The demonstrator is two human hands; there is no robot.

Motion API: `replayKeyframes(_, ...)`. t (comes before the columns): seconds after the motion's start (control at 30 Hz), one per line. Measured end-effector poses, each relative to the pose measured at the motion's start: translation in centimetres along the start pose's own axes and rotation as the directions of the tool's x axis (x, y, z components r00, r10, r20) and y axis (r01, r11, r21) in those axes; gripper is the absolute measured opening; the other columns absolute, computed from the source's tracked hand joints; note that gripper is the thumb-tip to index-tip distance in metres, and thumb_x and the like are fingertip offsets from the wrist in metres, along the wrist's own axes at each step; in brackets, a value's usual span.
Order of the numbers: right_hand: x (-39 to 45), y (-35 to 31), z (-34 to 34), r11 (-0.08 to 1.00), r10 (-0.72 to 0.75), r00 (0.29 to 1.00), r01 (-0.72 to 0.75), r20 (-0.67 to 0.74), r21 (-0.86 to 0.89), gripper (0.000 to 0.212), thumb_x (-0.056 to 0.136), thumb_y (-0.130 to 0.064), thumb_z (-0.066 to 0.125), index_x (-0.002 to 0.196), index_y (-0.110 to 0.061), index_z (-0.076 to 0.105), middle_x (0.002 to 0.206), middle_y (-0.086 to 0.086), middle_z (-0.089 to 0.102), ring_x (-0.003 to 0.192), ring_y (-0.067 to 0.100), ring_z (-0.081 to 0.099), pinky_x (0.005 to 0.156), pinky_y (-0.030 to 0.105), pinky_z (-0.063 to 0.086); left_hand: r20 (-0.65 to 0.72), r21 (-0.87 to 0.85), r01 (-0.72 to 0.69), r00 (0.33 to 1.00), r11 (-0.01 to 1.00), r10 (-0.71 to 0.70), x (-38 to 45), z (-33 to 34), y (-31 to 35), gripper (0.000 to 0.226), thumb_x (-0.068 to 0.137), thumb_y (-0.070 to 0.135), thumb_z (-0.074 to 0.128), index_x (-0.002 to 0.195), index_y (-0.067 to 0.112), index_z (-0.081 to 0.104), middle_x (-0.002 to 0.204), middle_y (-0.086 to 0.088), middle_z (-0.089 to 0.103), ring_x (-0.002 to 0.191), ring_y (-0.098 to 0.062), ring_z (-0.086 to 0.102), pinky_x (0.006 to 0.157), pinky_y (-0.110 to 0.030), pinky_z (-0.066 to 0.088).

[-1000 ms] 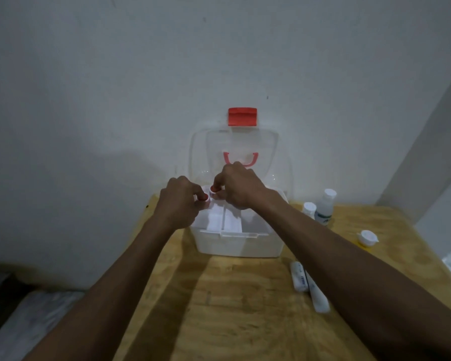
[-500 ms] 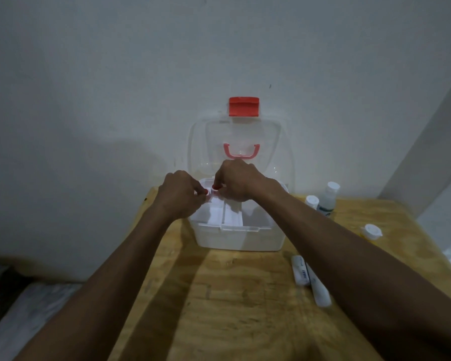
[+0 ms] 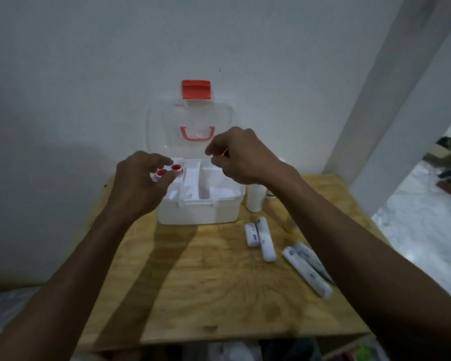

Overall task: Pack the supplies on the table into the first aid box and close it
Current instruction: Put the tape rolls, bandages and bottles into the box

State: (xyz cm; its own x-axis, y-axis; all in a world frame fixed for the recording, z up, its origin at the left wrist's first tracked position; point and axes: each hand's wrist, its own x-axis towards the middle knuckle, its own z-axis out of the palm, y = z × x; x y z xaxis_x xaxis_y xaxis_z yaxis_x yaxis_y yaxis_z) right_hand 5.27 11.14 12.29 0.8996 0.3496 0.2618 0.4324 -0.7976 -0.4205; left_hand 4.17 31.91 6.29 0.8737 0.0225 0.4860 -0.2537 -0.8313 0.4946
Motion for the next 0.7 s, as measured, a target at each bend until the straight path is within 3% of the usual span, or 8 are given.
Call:
replayKeyframes(0.17, -6.8, 2.7, -1.7, 0.991, 0.136, 0.989, -0.135, -0.051, 0.02, 0.02, 0.089, -0.016, 0.064, 0.107, -0.016, 0.073, 0.101, 0.004, 0.074, 0.093, 0.02, 0.067, 0.088, 0.032, 0.053, 0.0, -0.195, -0.049, 0.999, 0.98, 0.05, -4.6, 1.7, 4.5, 0.02, 0.081, 0.026, 0.075, 0.1, 0.018, 0.075, 0.088, 0.005, 0.07, 0.079, -0.011, 0.064, 0.073, -0.03, 0.053)
replayKeyframes(0.27, -10.0, 4.7, -0.2, 0.963, 0.268, 0.962, -0.267, -0.056, 0.02, 0.019, 0.086, -0.016, 0.066, 0.103, -0.015, 0.075, 0.098, 0.005, 0.074, 0.095, 0.02, 0.066, 0.084, 0.029, 0.052, 0.133, -0.252, -0.017, 0.99, 0.968, 0.052, -7.2, 4.2, 6.8, 0.022, 0.082, 0.027, 0.073, 0.103, 0.021, 0.074, 0.088, 0.007, 0.068, 0.079, -0.003, 0.06, 0.073, -0.027, 0.052)
replayKeyframes(0.4, -11.9, 7.1, 3.1, 0.92, 0.391, 0.92, -0.391, 0.001, 0.029, 0.022, 0.083, -0.016, 0.07, 0.103, -0.008, 0.073, 0.105, 0.009, 0.07, 0.1, 0.022, 0.064, 0.077, 0.026, 0.048, 0.318, -0.211, 0.027, 0.947, 0.977, 0.043, -9.0, 8.1, 8.1, 0.031, 0.086, 0.028, 0.069, 0.115, 0.017, 0.069, 0.107, 0.0, 0.071, 0.081, -0.004, 0.059, 0.066, -0.008, 0.041)
replayKeyframes(0.57, -12.2, 8.4, 6.1, 0.871, 0.489, 0.871, -0.491, 0.037, 0.033, 0.033, 0.08, -0.018, 0.07, 0.109, -0.004, 0.067, 0.11, 0.011, 0.064, 0.103, 0.026, 0.059, 0.081, 0.033, 0.05, 0.375, -0.175, 0.16, 0.923, 0.972, -0.084, -8.8, 11.1, 8.9, 0.041, 0.09, 0.034, 0.063, 0.125, 0.013, 0.063, 0.112, -0.009, 0.071, 0.095, -0.018, 0.067, 0.077, -0.024, 0.048)
replayKeyframes(0.7, -12.0, 8.9, 6.7, 0.872, 0.488, 0.871, -0.489, 0.051, 0.018, 0.035, 0.082, -0.022, 0.069, 0.11, -0.001, 0.064, 0.11, 0.014, 0.063, 0.103, 0.026, 0.059, 0.081, 0.033, 0.047, 0.49, -0.124, 0.207, 0.863, 0.971, -0.121, -8.1, 11.9, 8.9, 0.041, 0.091, 0.033, 0.061, 0.129, 0.016, 0.062, 0.114, -0.009, 0.071, 0.1, -0.021, 0.065, 0.081, -0.028, 0.047)
